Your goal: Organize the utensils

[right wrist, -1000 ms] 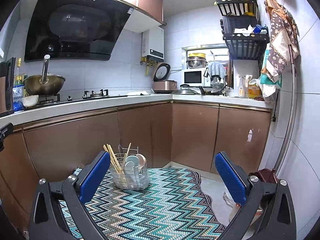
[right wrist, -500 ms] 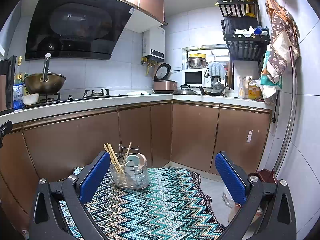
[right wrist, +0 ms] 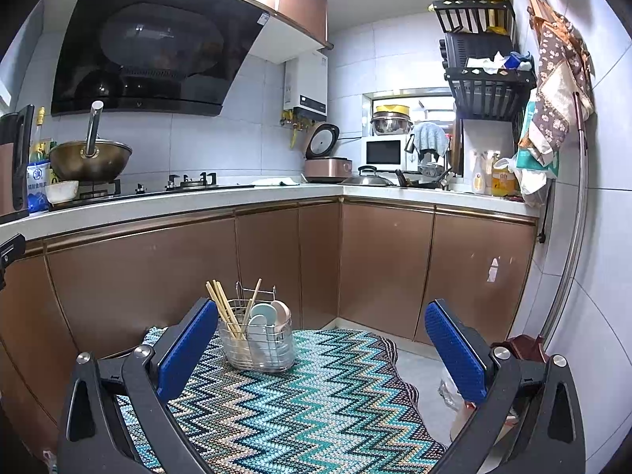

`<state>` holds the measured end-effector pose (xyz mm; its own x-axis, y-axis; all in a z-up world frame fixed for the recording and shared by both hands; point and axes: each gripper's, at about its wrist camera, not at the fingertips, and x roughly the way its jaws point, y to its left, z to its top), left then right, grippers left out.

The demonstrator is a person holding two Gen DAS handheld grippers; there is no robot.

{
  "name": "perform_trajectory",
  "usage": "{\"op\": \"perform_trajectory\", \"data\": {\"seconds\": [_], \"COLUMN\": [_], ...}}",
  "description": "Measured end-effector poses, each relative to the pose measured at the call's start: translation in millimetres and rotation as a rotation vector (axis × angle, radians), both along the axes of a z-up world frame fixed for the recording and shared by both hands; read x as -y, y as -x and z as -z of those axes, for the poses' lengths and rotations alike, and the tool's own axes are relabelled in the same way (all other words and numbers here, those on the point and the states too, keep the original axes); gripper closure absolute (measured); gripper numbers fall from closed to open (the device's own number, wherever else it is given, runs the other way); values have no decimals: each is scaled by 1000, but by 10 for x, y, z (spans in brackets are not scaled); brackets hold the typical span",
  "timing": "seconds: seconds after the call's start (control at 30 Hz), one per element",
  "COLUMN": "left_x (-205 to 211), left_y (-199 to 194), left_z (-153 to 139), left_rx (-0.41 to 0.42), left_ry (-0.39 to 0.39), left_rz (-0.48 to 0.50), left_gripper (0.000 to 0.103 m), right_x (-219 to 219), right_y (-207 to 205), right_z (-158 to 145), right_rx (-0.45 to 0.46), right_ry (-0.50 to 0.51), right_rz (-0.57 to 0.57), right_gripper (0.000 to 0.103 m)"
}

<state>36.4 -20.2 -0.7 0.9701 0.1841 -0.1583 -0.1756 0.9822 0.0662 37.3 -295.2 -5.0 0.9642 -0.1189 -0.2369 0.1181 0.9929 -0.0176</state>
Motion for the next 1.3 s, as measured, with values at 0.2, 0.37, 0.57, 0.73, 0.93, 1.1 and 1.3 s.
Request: {"op": "perform_trajectory", "data": {"seconds": [0.2,0.37,0.57,0.73,0.93,1.1,1.3], "left_x": [18,80,146,211,247,245,224], "left_y": [17,25,34,44,30,33,36], "left_z": [2,5,-9,-20,-36,-33,-41], "left_rx": [8,9,16,21,12,8,6], "left_ry": [7,-7,-21,-38,-48,-48,-38], "left_rz": [3,10,18,30,41,44,48], "left_gripper": [22,22,22,22,22,22,22], "right_x": [-50,-51,26,75,128,168,173], "right_y": [9,60,106,113,126,138,137], "right_z": [-11,-22,-26,-5,0,3,5], "right_rx": [0,8,15,13,15,14,13], "right_ry": [21,28,20,16,11,4,4], "right_rz": [14,19,44,56,66,74,73], "right_gripper": [0,0,0,0,0,0,0]}}
